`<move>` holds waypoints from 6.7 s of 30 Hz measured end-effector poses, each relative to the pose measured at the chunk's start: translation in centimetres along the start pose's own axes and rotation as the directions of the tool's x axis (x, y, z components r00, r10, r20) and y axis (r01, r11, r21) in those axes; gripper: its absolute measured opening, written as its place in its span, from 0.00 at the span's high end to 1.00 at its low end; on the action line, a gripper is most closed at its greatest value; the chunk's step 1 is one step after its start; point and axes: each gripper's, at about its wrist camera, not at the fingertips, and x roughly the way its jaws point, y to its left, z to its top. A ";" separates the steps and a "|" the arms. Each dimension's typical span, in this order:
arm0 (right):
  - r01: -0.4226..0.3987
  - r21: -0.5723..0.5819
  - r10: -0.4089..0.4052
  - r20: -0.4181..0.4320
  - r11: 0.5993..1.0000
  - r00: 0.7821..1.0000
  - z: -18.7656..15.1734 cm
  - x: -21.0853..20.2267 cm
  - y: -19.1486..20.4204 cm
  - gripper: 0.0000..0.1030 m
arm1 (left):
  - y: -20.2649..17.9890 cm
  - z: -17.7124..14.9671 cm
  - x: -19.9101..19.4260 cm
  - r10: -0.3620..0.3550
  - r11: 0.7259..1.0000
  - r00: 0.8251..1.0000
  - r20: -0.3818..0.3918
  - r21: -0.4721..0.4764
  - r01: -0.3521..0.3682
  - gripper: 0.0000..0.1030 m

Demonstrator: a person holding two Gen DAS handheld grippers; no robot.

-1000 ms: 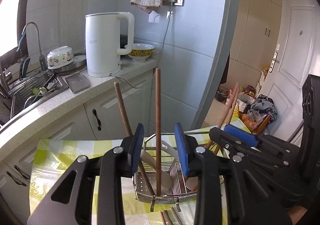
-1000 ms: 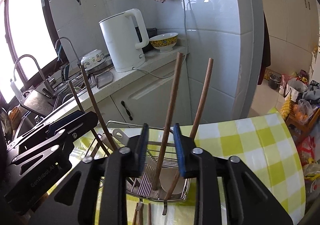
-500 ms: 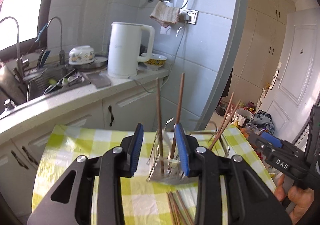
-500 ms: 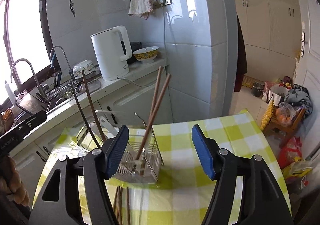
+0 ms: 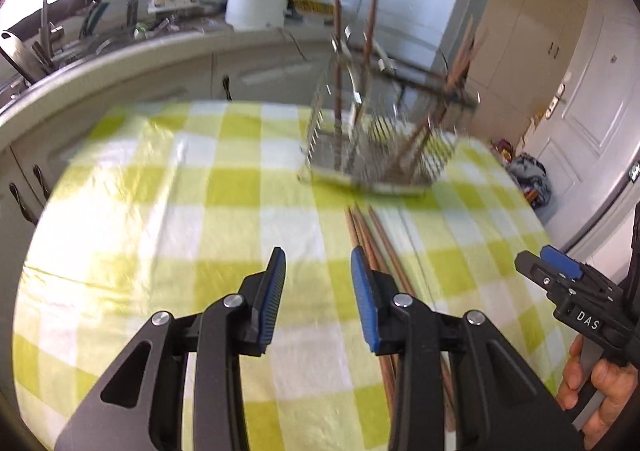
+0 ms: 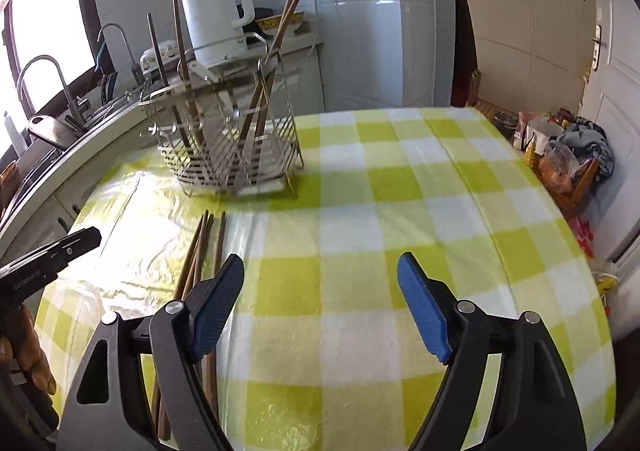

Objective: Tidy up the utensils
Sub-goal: 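Move both open tools back over the loose chopsticks on the cloth, then grasp a brown chopstick with the left tool while the right tool grasps another, then lift both chopsticks upright and carry them over the wire rack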

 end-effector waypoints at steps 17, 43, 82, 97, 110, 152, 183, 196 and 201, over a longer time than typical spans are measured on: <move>0.021 -0.104 -0.025 -0.038 0.994 0.999 -2.3 1.3 1.3 0.24 | -3.4 -2.3 6.8 0.001 0.997 0.994 -0.112 0.075 0.007 0.86; 0.008 -0.187 -0.023 -0.078 0.982 0.997 -1.4 5.0 5.2 0.24 | 0.5 -2.0 5.9 0.117 0.989 0.987 -0.112 0.102 -0.106 0.91; -0.053 -0.221 0.017 -0.161 0.974 0.987 -0.7 8.2 8.9 0.77 | 5.9 -3.0 3.8 0.207 0.977 0.973 -0.104 0.082 -0.199 0.90; -0.043 -0.144 0.020 -0.155 0.989 0.988 -0.8 7.4 5.8 0.92 | 5.3 -3.0 3.2 0.133 0.989 0.985 -0.111 0.078 -0.125 0.93; -0.026 -0.093 0.018 -0.079 0.995 0.997 -0.2 2.6 2.9 0.92 | 3.6 -2.0 0.4 0.119 0.989 0.991 -0.053 0.092 -0.114 0.94; -0.042 -0.045 0.034 -0.167 0.998 0.985 1.5 3.8 2.8 0.59 | -0.9 1.0 -8.3 0.050 0.989 0.990 0.133 0.134 -0.068 0.94; -0.024 -0.067 0.021 -0.045 0.997 0.999 1.6 -1.7 2.1 0.93 | -1.3 1.6 -8.8 0.017 0.988 0.989 0.149 0.146 -0.039 0.94; -0.053 -0.085 0.058 0.058 0.995 0.997 2.8 -7.5 2.1 0.94 | -2.4 2.0 -9.6 -0.004 0.987 0.986 0.166 0.160 -0.023 0.94; -0.065 -0.083 0.070 0.056 0.994 0.996 3.3 -7.7 2.2 0.94 | -2.3 2.4 -9.3 -0.021 0.988 0.988 0.153 0.157 -0.003 0.94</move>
